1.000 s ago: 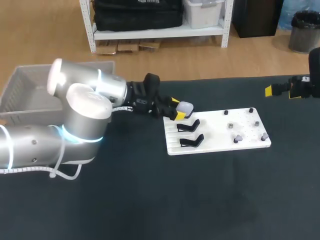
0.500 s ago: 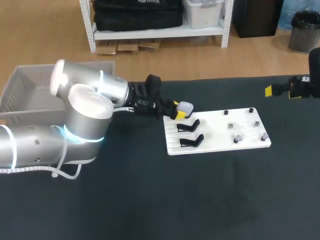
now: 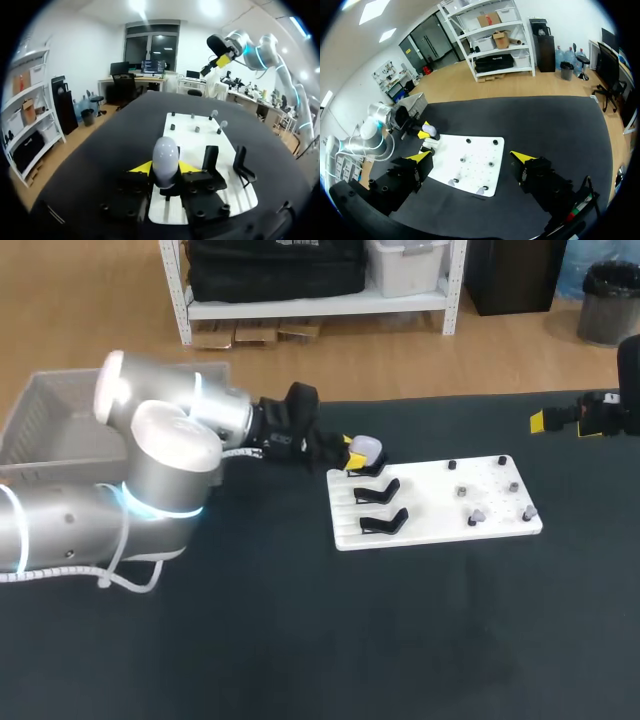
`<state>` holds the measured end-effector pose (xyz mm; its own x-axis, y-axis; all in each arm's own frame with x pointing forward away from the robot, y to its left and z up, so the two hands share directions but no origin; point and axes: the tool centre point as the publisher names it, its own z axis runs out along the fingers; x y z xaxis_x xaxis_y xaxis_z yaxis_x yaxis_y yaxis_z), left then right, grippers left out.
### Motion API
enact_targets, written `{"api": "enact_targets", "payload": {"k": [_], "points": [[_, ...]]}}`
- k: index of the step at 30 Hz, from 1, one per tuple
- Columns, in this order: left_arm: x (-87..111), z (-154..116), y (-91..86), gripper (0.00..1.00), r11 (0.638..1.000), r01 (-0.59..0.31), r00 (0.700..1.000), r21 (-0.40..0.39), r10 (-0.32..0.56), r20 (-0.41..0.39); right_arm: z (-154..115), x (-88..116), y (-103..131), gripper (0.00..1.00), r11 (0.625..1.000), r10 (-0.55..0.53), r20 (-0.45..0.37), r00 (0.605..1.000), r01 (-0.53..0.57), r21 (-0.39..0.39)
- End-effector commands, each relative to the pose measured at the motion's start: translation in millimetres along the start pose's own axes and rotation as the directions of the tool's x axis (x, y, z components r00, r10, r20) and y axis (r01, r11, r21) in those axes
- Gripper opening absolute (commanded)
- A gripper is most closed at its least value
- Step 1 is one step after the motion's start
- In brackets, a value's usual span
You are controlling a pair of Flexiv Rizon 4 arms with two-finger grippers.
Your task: Pick up each earbud case from the left stands, insert the matching earbuds, close the lid, and place the case in the box.
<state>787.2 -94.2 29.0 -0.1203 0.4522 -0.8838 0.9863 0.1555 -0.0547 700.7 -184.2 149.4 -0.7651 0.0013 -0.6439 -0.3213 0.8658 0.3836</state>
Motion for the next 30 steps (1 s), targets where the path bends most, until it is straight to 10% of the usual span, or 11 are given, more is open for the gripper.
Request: {"api": "enact_targets", "payload": {"k": [1,7,19,30], "points": [[-12.4,-15,-7.1,0.0,0.999,-0.033,0.999,0.009,0.033,0.001,0,0,0,1.0,1.0,0.0,-0.001,1.0,0.0,0.0],[-24.9,-21,-12.7,0.0,0.998,-0.06,0.998,0.006,0.06,0.011,0,0,0,1.0,1.0,0.0,-0.001,1.0,0.0,0.0],[-53.5,-22,-33.9,0.0,0.997,-0.066,0.998,-0.049,0.066,-0.003,62,-7,86,1.0,0.998,-0.058,-0.094,0.994,0.057,-0.003],[-77.3,-32,-48.3,0.0,0.989,-0.124,0.992,-0.077,0.126,0.024,95,4,113,1.0,0.995,-0.084,-0.168,0.982,0.072,-0.073]]}}
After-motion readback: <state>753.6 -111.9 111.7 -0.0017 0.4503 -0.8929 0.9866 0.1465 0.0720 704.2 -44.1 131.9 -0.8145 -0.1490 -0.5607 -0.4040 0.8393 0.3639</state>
